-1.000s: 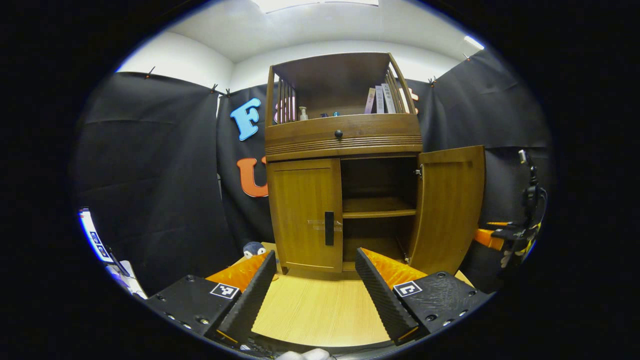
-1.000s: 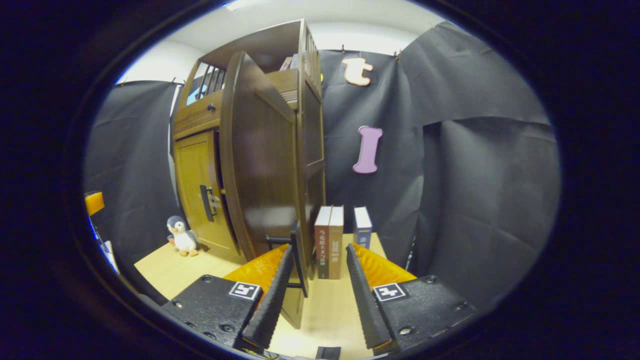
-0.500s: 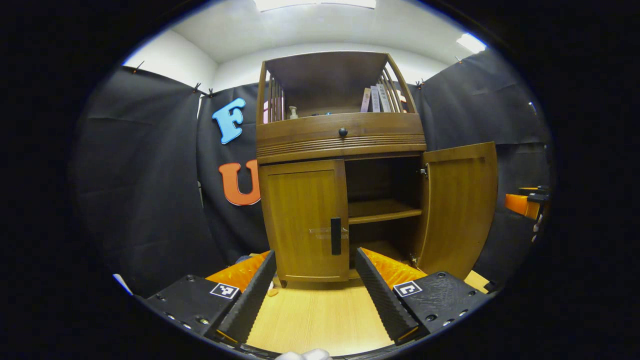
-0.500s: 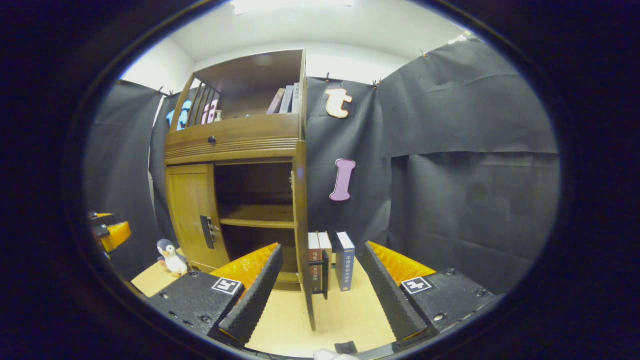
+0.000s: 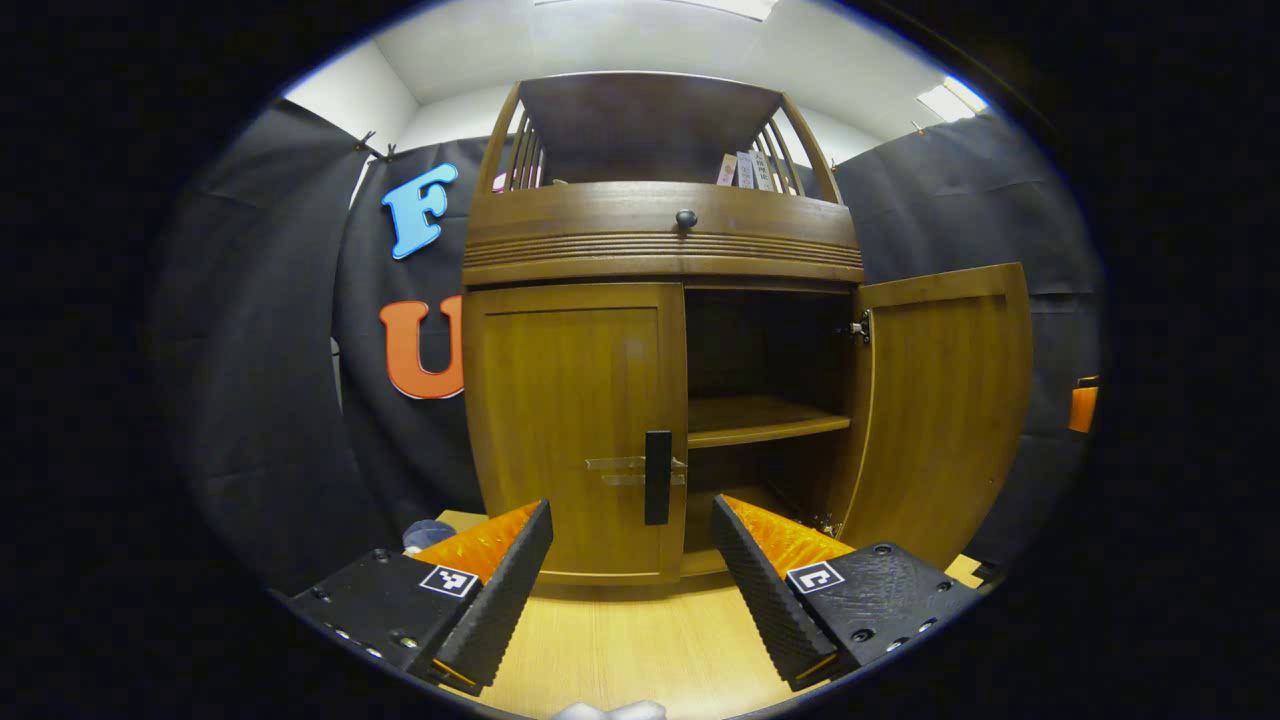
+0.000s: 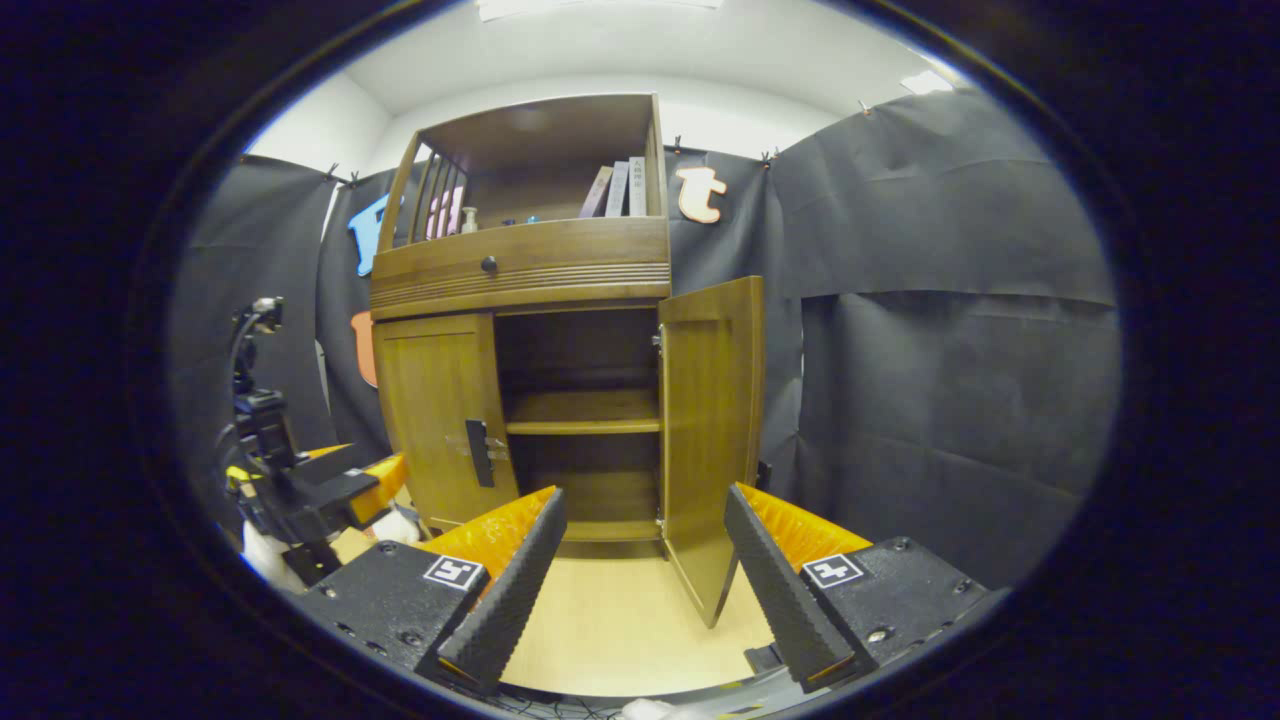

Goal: Open the right door of the double-door shoe cabinet with the right hand, and open the left door with the left hand.

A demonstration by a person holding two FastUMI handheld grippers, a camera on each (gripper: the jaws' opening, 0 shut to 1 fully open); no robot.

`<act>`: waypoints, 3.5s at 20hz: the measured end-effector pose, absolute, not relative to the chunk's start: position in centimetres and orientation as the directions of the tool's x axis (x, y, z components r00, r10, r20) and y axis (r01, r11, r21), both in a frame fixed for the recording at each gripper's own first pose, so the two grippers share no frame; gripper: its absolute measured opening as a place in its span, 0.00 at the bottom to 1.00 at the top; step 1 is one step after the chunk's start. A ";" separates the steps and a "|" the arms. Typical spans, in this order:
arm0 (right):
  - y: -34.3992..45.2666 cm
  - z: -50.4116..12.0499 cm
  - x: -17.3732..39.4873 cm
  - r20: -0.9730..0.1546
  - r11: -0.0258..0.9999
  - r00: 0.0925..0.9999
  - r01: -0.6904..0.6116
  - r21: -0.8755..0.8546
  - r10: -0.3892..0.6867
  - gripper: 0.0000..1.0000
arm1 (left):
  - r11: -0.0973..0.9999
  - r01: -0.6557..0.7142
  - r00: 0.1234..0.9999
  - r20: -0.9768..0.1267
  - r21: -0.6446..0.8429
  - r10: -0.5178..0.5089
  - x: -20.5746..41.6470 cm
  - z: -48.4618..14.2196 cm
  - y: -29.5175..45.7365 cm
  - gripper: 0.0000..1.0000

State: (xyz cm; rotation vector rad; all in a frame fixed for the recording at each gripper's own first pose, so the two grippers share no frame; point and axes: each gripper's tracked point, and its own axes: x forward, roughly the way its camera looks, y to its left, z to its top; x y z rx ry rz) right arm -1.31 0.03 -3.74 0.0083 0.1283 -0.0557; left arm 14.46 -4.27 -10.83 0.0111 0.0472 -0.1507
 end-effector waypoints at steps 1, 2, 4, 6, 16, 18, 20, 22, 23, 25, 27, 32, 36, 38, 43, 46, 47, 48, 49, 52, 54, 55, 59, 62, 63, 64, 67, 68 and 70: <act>0.2 -3.6 -1.5 -0.133 0.998 0.989 0.064 -0.006 -0.064 1.00 | 0.988 0.157 0.986 -0.049 0.003 -0.157 16.0 -11.3 -4.7 0.96; 0.4 -3.3 -1.5 -0.133 0.997 0.988 0.074 -0.017 -0.076 1.00 | 0.987 0.158 0.986 -0.051 -0.006 -0.158 17.4 -11.8 -5.1 0.96; 0.6 -2.9 -1.3 -0.132 0.995 0.986 0.095 -0.034 -0.099 1.00 | 0.987 0.163 0.985 -0.051 -0.018 -0.163 20.6 -12.6 -6.2 0.96; 0.5 -2.8 -0.9 -0.138 0.993 0.984 0.112 -0.046 -0.117 1.00 | 0.988 0.157 0.986 -0.050 -0.001 -0.157 23.7 -13.5 -6.8 0.96; -0.3 -3.9 -0.2 -0.195 0.984 0.965 0.164 -0.075 -0.176 1.00 | 0.990 0.138 0.986 -0.095 -0.008 -0.139 32.4 -17.3 -8.0 0.87; -0.4 -4.2 -0.1 -0.205 0.982 0.962 0.167 -0.088 -0.182 1.00 | 0.990 0.142 0.986 -0.090 -0.003 -0.142 33.0 -17.3 -8.3 0.89; -0.5 -4.4 0.0 -0.213 0.982 0.960 0.168 -0.090 -0.184 1.00 | 0.989 0.146 0.985 -0.098 0.015 -0.144 33.5 -17.7 -8.7 0.80; -0.6 -4.2 0.0 -0.209 0.981 0.960 0.174 -0.091 -0.189 1.00 | 0.987 0.160 0.983 -0.094 0.004 -0.159 33.7 -17.7 -9.4 0.53; -0.6 -4.1 0.0 -0.209 0.981 0.959 0.175 -0.089 -0.190 1.00 | 0.985 0.171 0.981 -0.097 0.005 -0.170 33.6 -17.8 -9.6 0.51; -0.7 -4.2 0.1 -0.208 0.980 0.959 0.179 -0.087 -0.193 1.00 | 0.988 0.152 0.984 -0.095 0.025 -0.149 33.7 -17.6 -9.2 0.41; -0.8 -4.1 0.2 -0.207 0.979 0.958 0.184 -0.085 -0.198 1.00 | 0.986 0.166 0.981 -0.105 -0.002 -0.165 33.3 -17.7 -9.1 0.37; -0.6 -4.0 0.1 -0.197 0.981 0.962 0.174 -0.081 -0.187 1.00 | 0.975 0.222 0.968 -0.122 -0.005 -0.221 31.7 -17.9 -8.8 0.29; -0.1 -4.0 -0.2 -0.187 0.986 0.969 0.147 -0.077 -0.159 1.00 | 0.969 0.248 0.961 -0.122 -0.010 -0.247 29.1 -17.8 -8.0 0.21; 0.7 -4.3 -1.0 -0.185 0.989 0.973 0.127 -0.073 -0.139 1.00 | 0.967 0.255 0.960 -0.120 -0.010 -0.254 27.7 -17.8 -7.4 0.21; 1.8 -4.5 -2.1 -0.184 0.994 0.978 0.086 -0.070 -0.098 1.00 | 0.969 0.246 0.961 -0.129 -0.003 -0.244 24.0 -17.8 -5.3 0.20; 1.9 -4.9 -2.5 -0.189 0.996 0.979 0.068 -0.058 -0.078 1.00 | 0.972 0.233 0.964 -0.134 -0.006 -0.232 21.8 -17.8 -3.7 0.20; 2.0 -5.0 -2.7 -0.191 0.997 0.979 0.061 -0.055 -0.071 1.00 | 0.974 0.227 0.965 -0.133 -0.005 -0.226 21.2 -17.7 -3.1 0.20; 2.2 -5.1 -2.7 -0.194 0.997 0.979 0.055 -0.054 -0.064 1.00 | 0.975 0.221 0.966 -0.134 -0.004 -0.219 20.5 -17.8 -2.5 0.20; 2.3 -5.2 -2.8 -0.196 0.998 0.979 0.047 -0.052 -0.057 1.00 | 0.977 0.213 0.968 -0.133 -0.003 -0.212 19.9 -17.8 -1.9 0.20; 2.9 -5.6 -2.8 -0.207 0.999 0.978 0.020 -0.047 -0.029 1.00 | 0.983 0.186 0.973 -0.137 0.005 -0.183 18.3 -17.8 0.0 0.20; 3.7 -6.2 -3.2 -0.215 0.999 0.977 0.000 -0.042 -0.009 1.00 | 0.986 0.165 0.977 -0.141 0.008 -0.163 17.3 -17.9 1.3 0.20; 4.0 -6.3 -3.3 -0.216 0.999 0.976 -0.011 -0.039 0.002 1.00 | 0.988 0.155 0.978 -0.141 0.009 -0.152 16.9 -17.9 2.0 0.20; 5.1 -6.2 -3.4 -0.210 0.998 0.977 -0.046 -0.038 0.037 1.00 | 0.993 0.118 0.983 -0.146 0.014 -0.114 15.4 -17.9 4.7 0.20; 5.5 -6.3 -3.5 -0.207 0.998 0.977 -0.061 -0.035 0.052 1.00 | 0.996 0.091 0.987 -0.137 0.016 -0.088 14.8 -17.4 6.3 0.20; 5.7 -6.5 -3.6 -0.209 0.997 0.976 -0.066 -0.033 0.057 1.00 | 0.998 0.061 0.987 -0.147 0.020 -0.057 14.0 -17.4 7.8 0.20; 5.8 -6.5 -3.6 -0.210 0.997 0.976 -0.069 -0.030 0.061 1.00 | 0.999 0.048 0.990 -0.136 0.008 -0.046 13.7 -17.4 8.7 0.13; 6.2 -6.8 -3.6 -0.213 0.997 0.975 -0.078 -0.026 0.070 1.00 | 1.000 -0.014 0.992 -0.127 0.009 0.015 13.8 -17.5 11.8 0.08; 6.3 -6.8 -3.5 -0.212 0.996 0.974 -0.081 -0.027 0.073 1.00 | 0.999 -0.032 0.991 -0.129 0.009 0.033 14.3 -17.6 12.9 0.10; 6.6 -6.8 -3.4 -0.214 0.996 0.974 -0.088 -0.029 0.079 1.00 | 1.000 -0.018 0.992 -0.123 -0.024 0.015 13.9 -17.6 14.5 0.00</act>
